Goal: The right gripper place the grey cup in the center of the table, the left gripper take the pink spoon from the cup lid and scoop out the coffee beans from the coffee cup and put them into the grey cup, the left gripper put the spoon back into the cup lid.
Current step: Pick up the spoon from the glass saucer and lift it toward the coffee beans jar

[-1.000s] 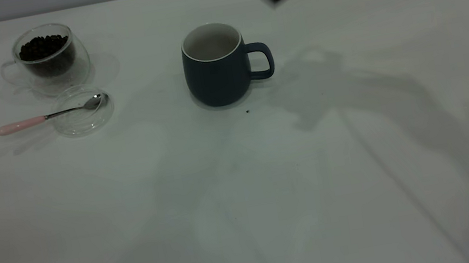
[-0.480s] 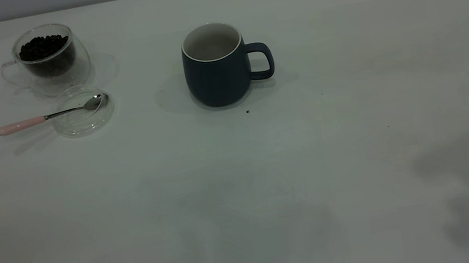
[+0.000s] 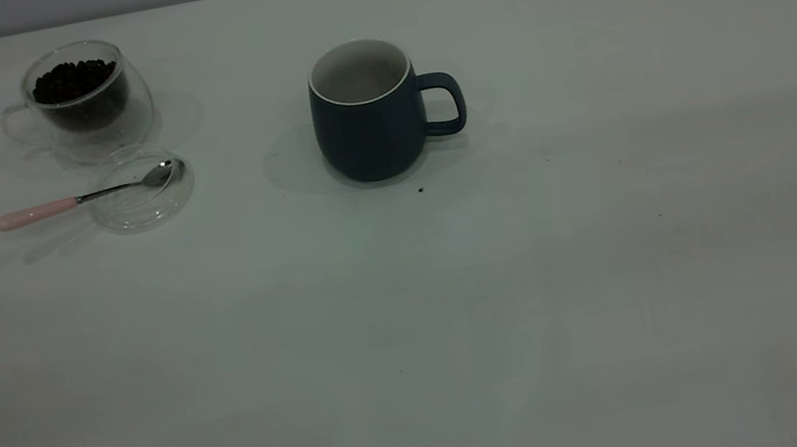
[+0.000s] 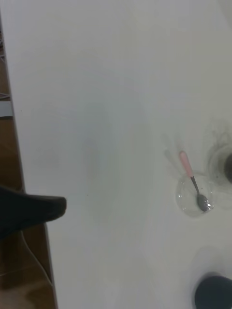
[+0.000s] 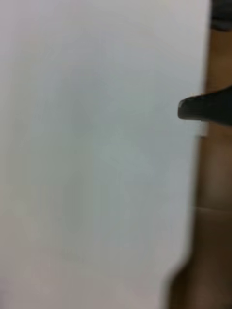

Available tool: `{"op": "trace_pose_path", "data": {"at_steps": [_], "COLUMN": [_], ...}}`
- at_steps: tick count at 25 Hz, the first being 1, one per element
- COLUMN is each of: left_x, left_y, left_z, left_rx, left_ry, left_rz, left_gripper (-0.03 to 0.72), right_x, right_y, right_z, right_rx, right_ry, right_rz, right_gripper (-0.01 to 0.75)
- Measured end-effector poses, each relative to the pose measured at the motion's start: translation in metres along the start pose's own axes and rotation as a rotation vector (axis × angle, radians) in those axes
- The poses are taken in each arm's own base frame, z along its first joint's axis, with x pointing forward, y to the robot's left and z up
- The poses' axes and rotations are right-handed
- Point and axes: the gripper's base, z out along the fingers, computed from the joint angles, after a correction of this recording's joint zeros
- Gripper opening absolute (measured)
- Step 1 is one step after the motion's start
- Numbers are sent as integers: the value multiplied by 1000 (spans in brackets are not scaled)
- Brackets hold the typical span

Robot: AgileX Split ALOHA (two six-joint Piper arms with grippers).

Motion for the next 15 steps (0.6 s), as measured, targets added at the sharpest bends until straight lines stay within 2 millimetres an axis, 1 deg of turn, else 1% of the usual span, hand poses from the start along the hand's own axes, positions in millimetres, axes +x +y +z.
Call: {"op": "trace_pose_path", "data": {"at_steps": [3,6,10,15], "left_x": [0,0,0,0], "left_y": [0,0,0,0], "left_z": [0,0,0,0], "left_rx": [0,0,0,0], "left_ry": [0,0,0,0], "left_rz": [0,0,-1,-1], "left_gripper": [582,582,582,582], "right_x": [18,28,33,33], "right_y": [-5,-6,-6,-6], "right_z": [-17,-26,-30,-30], "right_rx": [39,54,53,55], "right_ry": [-131,-199,-240,-243], "right_rz": [47,70,75,77], "right_gripper": [592,591,591,590]}}
